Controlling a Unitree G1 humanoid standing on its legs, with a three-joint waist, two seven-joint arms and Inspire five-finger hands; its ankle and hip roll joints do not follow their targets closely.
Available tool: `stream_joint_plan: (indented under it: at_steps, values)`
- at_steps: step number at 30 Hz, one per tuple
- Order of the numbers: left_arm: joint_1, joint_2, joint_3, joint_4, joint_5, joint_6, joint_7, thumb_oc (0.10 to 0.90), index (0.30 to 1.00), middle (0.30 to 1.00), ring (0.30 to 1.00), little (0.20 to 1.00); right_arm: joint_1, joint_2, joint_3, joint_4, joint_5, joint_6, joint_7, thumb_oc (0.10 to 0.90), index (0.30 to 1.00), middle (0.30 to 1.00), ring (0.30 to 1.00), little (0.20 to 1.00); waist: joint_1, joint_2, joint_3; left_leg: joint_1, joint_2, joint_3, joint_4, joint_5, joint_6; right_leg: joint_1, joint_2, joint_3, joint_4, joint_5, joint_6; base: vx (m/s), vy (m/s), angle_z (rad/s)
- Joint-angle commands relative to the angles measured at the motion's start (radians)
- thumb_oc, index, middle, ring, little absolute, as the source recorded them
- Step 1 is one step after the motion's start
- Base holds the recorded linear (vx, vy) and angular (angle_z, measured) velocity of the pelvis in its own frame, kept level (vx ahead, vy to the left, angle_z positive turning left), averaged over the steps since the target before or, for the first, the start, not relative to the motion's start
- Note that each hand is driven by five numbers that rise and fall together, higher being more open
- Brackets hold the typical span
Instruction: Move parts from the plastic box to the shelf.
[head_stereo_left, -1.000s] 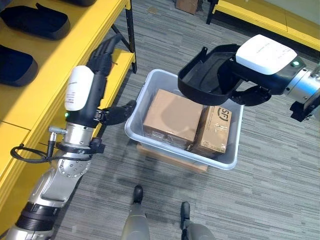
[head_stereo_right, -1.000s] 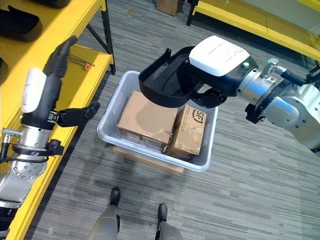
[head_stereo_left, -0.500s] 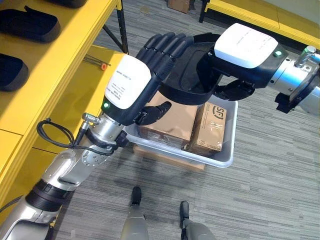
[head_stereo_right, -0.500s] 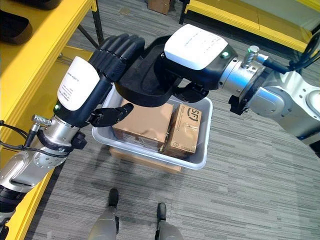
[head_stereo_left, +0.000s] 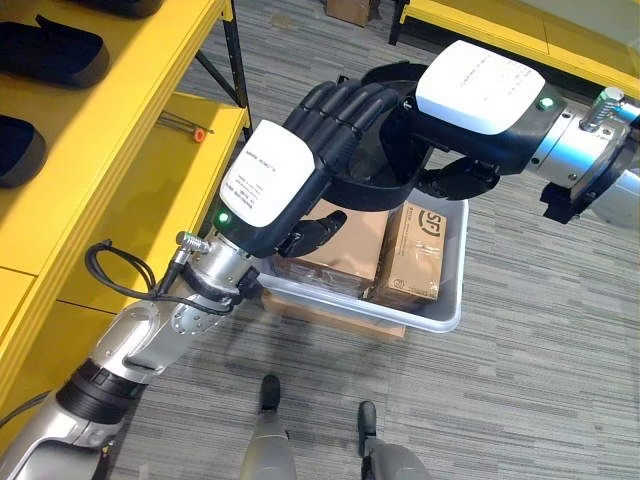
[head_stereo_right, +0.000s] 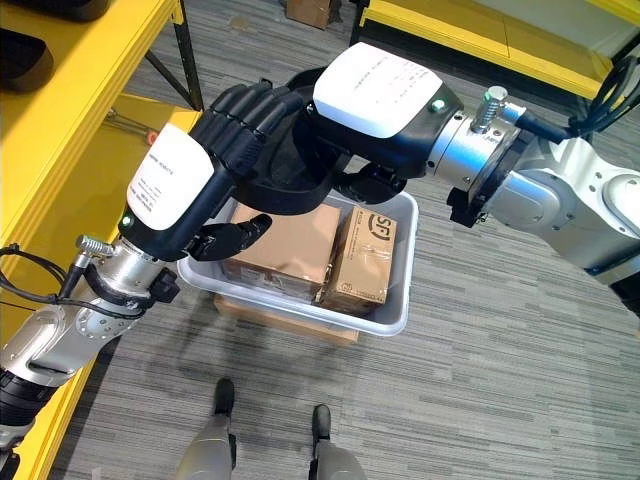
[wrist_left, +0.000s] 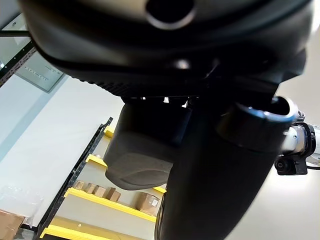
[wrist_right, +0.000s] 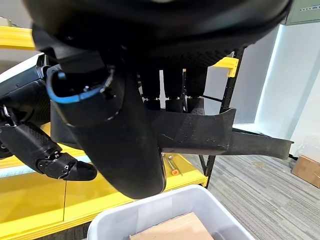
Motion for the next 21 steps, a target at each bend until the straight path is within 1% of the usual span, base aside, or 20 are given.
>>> stream_joint_plan:
  at_steps: [1,17,18,19,21]
  values:
    - [0.064,-0.039,-0.054,-0.009,0.018,-0.036,0.065,0.900,1.000,1.000,1.000,1.000,-0.020,0.107,0.015,0.035,0.100,0.009,-0.112,0.400,0.300,0.300,0.300,0.300,-0.011,-0.030,-0.327,0.014,0.116,0.004,-0.044,-0.042,-0.060,0.081,-0.046,0.010,-0.002,-0.102,0.058,0.00,0.000,0.00]
    - [0.007,-0.061,-0.116,0.000,0.024,-0.029,0.046,0.900,1.000,1.000,1.000,1.000,-0.075,0.151,0.031,0.030,0.117,0.015,-0.115,0.400,0.300,0.300,0.300,0.300,-0.013,-0.021,-0.314,-0.004,0.113,-0.003,-0.021,-0.049,-0.058,0.078,-0.053,0.009,-0.001,-0.106,0.055,0.00,0.000,0.00]
    - [0.003,-0.060,-0.122,0.002,0.026,-0.028,0.045,0.673,0.682,0.682,0.682,0.682,-0.084,0.153,0.035,0.028,0.116,0.016,-0.115,0.400,0.300,0.300,0.300,0.300,-0.013,-0.021,-0.313,-0.005,0.114,-0.002,-0.019,-0.050,-0.058,0.076,-0.055,0.009,-0.001,-0.106,0.055,0.00,0.007,-0.04]
    - [0.000,-0.060,-0.124,0.004,0.029,-0.026,0.045,0.400,0.300,0.300,0.300,0.300,-0.091,0.156,0.036,0.025,0.117,0.014,-0.116,0.400,0.300,0.300,0.300,0.300,-0.013,-0.020,-0.311,-0.007,0.114,0.000,-0.017,-0.051,-0.057,0.075,-0.055,0.011,-0.001,-0.107,0.054,0.00,0.006,-0.05]
    - [-0.002,-0.062,-0.126,0.008,0.028,-0.026,0.042,0.400,0.300,0.300,0.300,0.300,-0.102,0.162,0.037,0.025,0.120,0.014,-0.117,0.400,0.300,0.300,0.300,0.300,-0.014,-0.019,-0.311,-0.008,0.113,0.001,-0.016,-0.052,-0.056,0.075,-0.056,0.012,-0.001,-0.106,0.055,0.00,0.000,0.00]
